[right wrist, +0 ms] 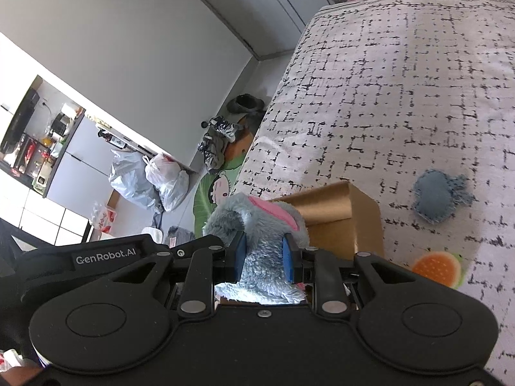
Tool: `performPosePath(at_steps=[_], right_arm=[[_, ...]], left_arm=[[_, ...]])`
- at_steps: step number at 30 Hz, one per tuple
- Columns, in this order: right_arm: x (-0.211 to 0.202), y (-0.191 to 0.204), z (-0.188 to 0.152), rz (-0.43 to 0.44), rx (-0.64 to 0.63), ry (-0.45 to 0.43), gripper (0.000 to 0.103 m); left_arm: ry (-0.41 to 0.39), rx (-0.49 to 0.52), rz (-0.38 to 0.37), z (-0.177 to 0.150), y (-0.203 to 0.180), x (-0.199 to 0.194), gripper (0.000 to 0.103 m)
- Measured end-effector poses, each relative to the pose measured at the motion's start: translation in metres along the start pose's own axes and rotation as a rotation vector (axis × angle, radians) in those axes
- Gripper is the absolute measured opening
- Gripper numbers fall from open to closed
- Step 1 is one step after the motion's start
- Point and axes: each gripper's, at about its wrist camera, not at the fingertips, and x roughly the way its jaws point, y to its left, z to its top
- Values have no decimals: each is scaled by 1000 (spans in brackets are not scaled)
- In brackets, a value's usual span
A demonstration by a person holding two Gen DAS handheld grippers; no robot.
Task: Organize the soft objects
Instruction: 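Lift and carry the light-blue plush over the box with both tools, then open both tools to drop the light-blue plush into the box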
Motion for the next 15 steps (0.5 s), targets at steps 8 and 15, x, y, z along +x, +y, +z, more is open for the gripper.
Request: performPosePath(at_steps=[8, 15], right_arm=[[19, -5, 2, -14, 23, 28, 33], [-6, -29, 3, -32, 49, 12, 38]], left_arm=[[-15, -9, 60, 7, 10, 8, 18], [-7, -26, 78, 6, 12, 9, 22]])
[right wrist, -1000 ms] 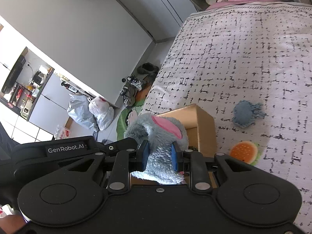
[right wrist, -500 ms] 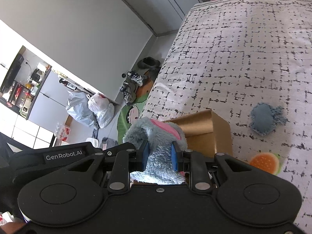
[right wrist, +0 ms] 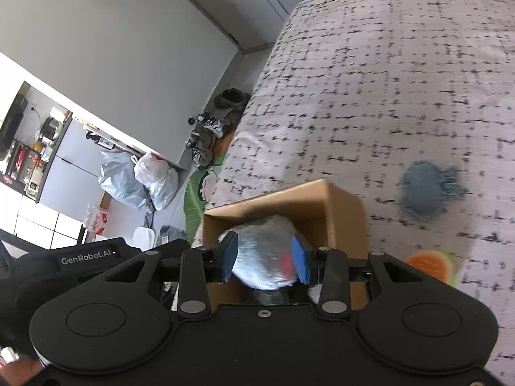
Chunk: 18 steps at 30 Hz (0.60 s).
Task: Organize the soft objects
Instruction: 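Open both tools to drop the light-blue plush into the box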
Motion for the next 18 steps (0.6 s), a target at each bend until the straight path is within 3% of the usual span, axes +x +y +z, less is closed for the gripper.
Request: performPosePath(at_steps=[4, 6, 10, 14, 18], right_arm=[[-24, -15, -1, -23, -15, -26, 42], [-33, -24, -2, -37, -15, -38, 44], [-48, -37, -4, -54, -16, -51, 52], [-61, -45, -9, -65, -39, -69, 56], [-69, -53, -15, -65, -41, -69, 56]], left_arm=[[-11, 36, 15, -7, -9, -3, 34], [-21, 51, 28, -12, -14, -3, 47], [-20, 70, 34, -22, -24, -6, 54], [-18, 92, 22, -32, -32, -13, 74], [-38, 101, 35, -41, -40, -19, 78]])
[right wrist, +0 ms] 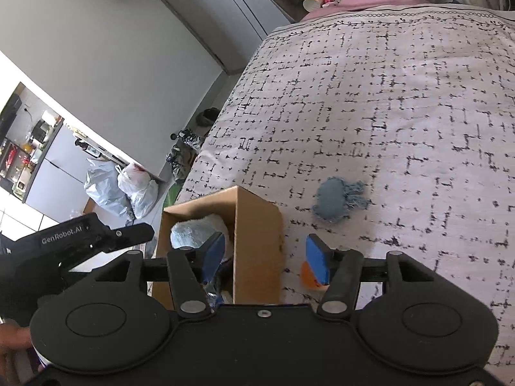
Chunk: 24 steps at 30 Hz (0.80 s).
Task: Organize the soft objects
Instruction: 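Open both tools to drop the light-blue plush into the box, then grasp the orange burger toy with the left tool while the right tool approaches the octopus plush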
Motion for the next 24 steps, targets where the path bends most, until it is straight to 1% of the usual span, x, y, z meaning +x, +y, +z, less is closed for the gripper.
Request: performPosePath(at_steps=[2, 6, 9, 10, 11, 12, 14, 16, 20, 22, 24], right_arm=[[-4, -3, -3, -3, -5, -1, 56], [-14, -10, -7, -8, -19, -10, 66], [-21, -16, -9, -8, -35, -4, 70], [-23, -17, -10, -8, -40, -3, 73], [-25, -19, -10, -8, -44, -4, 76], [-27, -21, -11, -8, -48, -6, 80], [-31, -24, -11, -8, -59, -9, 85], [-34, -27, -11, -11, -77, -12, 91], [-41, -34, -9, -28, -111, -15, 94], [-45, -37, -8, -36, -120, -22, 98], [-50, -42, -7, -45, -127, -29, 99]], left_arm=[[2, 5, 2, -4, -4, -2, 78], [3, 23, -1, -14, -14, -7, 78], [2, 38, -4, -21, -23, -11, 78], [7, 42, -7, -23, -25, -11, 79], [18, 50, -12, -26, -28, -11, 82], [27, 56, -15, -28, -30, -10, 85], [35, 78, -15, -35, -36, -10, 85], [36, 115, -7, -41, -44, -11, 86], [36, 165, 10, -52, -57, -14, 86], [40, 174, 10, -56, -64, -13, 86], [45, 180, 7, -60, -71, -12, 86]])
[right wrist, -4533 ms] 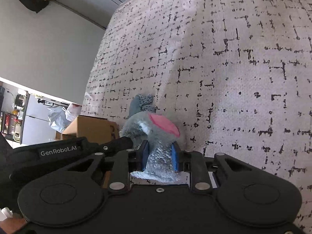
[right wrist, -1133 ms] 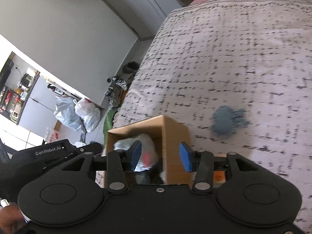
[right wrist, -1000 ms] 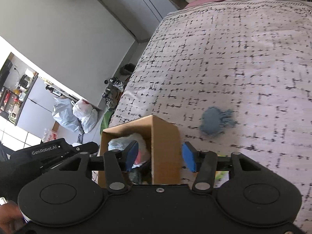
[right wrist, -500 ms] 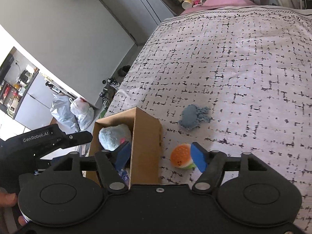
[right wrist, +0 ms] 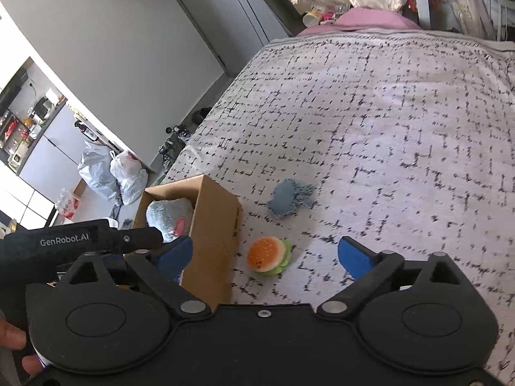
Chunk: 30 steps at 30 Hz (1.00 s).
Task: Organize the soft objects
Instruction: 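Grasp the orange burger toy with the left tool while the right tool approaches the octopus plush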
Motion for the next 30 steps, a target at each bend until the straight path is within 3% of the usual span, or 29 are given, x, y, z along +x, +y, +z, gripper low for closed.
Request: performPosePath(at_steps=[13, 22, 30], right_arm=[[-9, -41, -2, -15, 84, -15, 99], [4, -65, -4, 45, 206, -8, 99], [16, -79, -3, 65, 265, 3, 99]], left_arm=[[16, 45, -23, -15, -42, 12, 86], [37, 62, -34, -24, -60, 25, 83], [57, 58, -23, -28, -70, 41, 72]])
